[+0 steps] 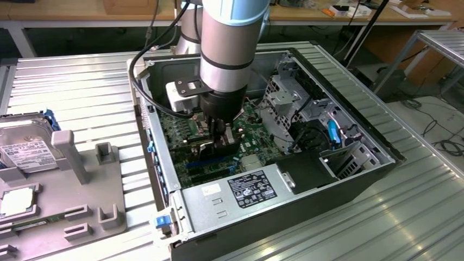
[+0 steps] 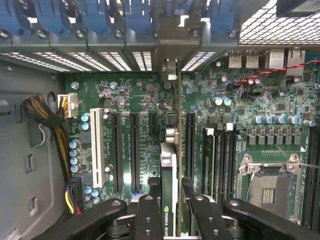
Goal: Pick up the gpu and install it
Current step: 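Insert the gpu into the slot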
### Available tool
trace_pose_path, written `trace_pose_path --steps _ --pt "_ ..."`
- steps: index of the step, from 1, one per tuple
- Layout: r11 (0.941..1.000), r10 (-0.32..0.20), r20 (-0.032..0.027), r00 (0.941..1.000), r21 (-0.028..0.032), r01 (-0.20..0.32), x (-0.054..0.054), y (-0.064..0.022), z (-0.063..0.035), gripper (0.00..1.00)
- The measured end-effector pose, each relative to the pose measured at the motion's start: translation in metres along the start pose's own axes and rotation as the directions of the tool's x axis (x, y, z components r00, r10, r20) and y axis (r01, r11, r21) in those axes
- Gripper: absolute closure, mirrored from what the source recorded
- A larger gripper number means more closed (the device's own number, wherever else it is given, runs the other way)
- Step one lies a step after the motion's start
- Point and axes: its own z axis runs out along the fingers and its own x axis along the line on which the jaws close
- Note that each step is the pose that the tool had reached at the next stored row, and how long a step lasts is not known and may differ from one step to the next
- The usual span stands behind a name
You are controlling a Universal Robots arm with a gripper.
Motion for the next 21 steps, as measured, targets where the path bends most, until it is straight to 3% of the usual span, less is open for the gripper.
trace_pose_path --steps 21 --pt "1.0 0.0 0.0001 1.0 0.0 0.0 0.0 0.0028 0.0039 0.73"
